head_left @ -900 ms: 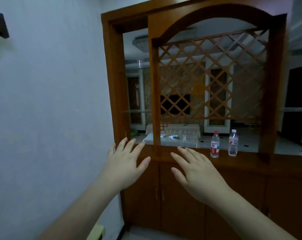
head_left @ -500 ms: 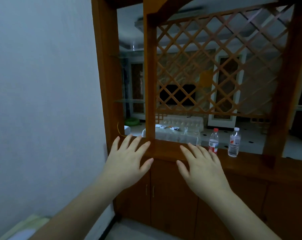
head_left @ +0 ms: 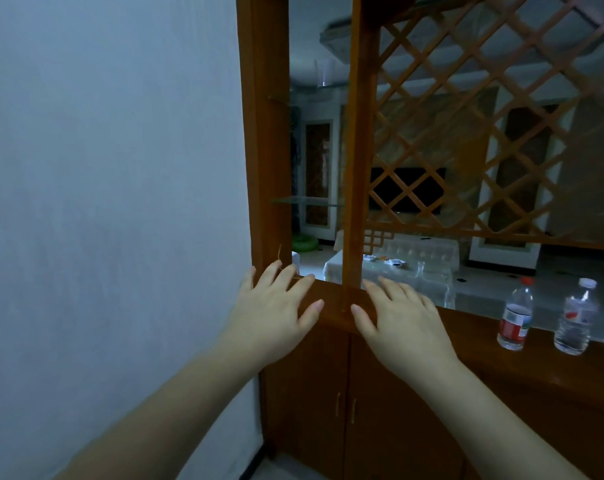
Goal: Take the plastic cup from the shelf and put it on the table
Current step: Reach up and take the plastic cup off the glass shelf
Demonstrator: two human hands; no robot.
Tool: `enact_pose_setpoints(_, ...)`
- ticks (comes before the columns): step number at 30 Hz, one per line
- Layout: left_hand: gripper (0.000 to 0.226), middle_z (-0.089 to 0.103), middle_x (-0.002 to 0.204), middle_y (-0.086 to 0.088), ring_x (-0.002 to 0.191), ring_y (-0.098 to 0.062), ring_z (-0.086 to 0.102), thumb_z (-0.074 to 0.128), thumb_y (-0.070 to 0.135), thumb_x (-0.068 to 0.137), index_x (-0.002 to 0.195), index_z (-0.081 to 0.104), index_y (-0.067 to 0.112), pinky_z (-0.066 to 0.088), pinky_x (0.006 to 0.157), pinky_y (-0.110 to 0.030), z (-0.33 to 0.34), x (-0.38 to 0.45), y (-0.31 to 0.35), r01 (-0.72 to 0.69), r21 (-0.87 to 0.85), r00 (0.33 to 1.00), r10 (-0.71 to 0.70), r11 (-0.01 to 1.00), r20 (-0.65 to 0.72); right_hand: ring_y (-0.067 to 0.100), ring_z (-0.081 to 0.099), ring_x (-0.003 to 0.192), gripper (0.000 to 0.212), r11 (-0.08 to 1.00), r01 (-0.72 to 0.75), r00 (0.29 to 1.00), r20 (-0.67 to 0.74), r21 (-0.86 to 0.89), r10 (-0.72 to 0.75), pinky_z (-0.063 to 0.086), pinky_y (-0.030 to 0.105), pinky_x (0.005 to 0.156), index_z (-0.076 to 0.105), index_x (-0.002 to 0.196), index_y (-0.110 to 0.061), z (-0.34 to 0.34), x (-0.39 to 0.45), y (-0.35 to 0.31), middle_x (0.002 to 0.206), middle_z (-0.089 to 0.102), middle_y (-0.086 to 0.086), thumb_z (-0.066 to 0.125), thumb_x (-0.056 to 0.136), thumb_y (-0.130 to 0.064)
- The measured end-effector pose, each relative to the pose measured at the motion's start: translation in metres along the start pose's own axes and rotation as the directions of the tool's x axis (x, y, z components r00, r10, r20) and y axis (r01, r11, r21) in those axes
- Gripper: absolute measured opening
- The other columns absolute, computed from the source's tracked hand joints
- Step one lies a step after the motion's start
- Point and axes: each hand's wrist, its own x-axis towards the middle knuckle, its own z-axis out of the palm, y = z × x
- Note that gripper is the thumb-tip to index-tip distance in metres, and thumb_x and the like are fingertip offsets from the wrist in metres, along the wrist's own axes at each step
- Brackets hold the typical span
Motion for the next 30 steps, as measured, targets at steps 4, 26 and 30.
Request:
enact_pose_setpoints(4, 0.06, 0.023, 0.16, 0.004, 0.147, -0.02, 0.012, 0.015, 0.064, 0.093, 0.149, 0.019, 0.04, 0.008, 0.118, -0.05, 0.015, 0.033, -0.058, 0.012, -0.033, 1.0, -0.012, 0.999, 0.017, 0.02, 0.028, 0.141, 0.06, 0.999, 0.044, 0.999, -0.033, 0.012, -0.043, 0.024, 0.042, 0.113, 0.028, 0.147, -0.028, 0.019, 0.064, -0.035, 0.154, 0.036, 0.0, 0.026, 0.094, -0.056)
enact_pose_setpoints(26, 0.053, 0.046, 0.145, 0.005, 0.13, -0.014, 0.043, 0.04, 0.053, 0.094, 0.142, 0.038, 0.031, 0.041, 0.102, -0.04, 0.054, 0.326, -0.145, -0.228, -0.236, 0.953, 0.166, 0.945, -0.255, 0.023, 0.023, 0.141, 0.062, 0.996, 0.078, 0.988, -0.137, 0.033, -0.073, 0.023, 0.044, 0.112, 0.025, 0.148, -0.029, 0.067, 0.355, 0.011, 0.155, 0.029, 0.001, 0.037, 0.092, -0.054)
enact_pose_setpoints(30, 0.053, 0.046, 0.146, 0.003, 0.13, -0.016, 0.044, 0.04, 0.054, 0.095, 0.142, 0.038, 0.03, 0.04, 0.099, -0.037, 0.057, 0.39, -0.141, -0.231, -0.227, 0.943, 0.16, 0.946, -0.292, 0.022, 0.024, 0.141, 0.059, 0.99, 0.116, 0.982, -0.161, 0.081, -0.102, 0.025, 0.043, 0.111, 0.027, 0.147, -0.03, 0.068, 0.412, 0.034, 0.155, 0.031, 0.0, 0.04, 0.093, -0.046)
